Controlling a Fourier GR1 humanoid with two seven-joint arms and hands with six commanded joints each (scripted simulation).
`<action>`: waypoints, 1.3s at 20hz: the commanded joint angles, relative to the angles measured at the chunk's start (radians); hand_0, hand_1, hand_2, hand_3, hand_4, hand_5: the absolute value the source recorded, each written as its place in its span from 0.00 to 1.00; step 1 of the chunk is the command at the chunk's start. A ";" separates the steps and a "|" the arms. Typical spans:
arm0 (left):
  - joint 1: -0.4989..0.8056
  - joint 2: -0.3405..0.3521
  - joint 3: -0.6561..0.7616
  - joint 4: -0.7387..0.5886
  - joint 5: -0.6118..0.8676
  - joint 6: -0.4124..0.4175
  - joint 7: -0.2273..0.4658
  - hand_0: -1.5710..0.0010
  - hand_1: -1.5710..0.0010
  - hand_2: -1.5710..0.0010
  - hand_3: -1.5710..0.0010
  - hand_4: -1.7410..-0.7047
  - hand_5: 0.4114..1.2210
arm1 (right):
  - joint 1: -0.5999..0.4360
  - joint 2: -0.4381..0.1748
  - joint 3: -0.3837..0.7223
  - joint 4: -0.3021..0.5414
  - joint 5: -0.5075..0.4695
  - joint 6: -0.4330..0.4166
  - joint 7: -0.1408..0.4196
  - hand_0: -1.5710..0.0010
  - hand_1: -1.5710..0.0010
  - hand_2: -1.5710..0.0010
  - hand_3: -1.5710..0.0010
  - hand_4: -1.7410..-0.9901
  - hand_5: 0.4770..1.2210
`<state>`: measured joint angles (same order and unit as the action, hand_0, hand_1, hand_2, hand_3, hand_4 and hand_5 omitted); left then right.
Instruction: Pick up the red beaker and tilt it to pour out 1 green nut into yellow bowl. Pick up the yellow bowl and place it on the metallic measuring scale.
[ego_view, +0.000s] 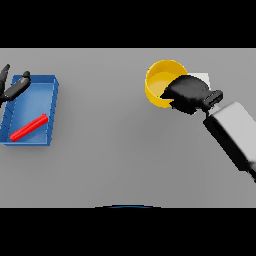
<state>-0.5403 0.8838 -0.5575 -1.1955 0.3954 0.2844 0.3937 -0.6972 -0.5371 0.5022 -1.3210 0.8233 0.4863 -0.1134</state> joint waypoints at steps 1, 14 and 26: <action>0.005 0.002 0.000 -0.001 0.004 0.001 0.014 1.00 1.00 1.00 1.00 0.98 0.38 | -0.009 0.000 -0.013 0.024 -0.003 -0.008 0.005 0.00 0.00 0.02 0.27 0.00 1.00; 0.026 0.021 0.005 -0.021 0.009 0.006 0.028 1.00 1.00 1.00 1.00 0.98 0.37 | -0.061 -0.004 -0.083 0.400 0.029 -0.194 -0.051 0.00 0.00 0.07 0.19 0.00 1.00; 0.012 0.020 0.000 -0.014 0.005 -0.006 0.043 1.00 1.00 1.00 1.00 0.98 0.38 | -0.089 0.039 -0.114 0.558 -0.003 -0.178 -0.069 0.15 0.07 0.09 0.24 0.00 1.00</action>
<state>-0.5285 0.9042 -0.5575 -1.2098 0.4005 0.2786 0.4363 -0.7868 -0.4981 0.3879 -0.7634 0.8202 0.3081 -0.1837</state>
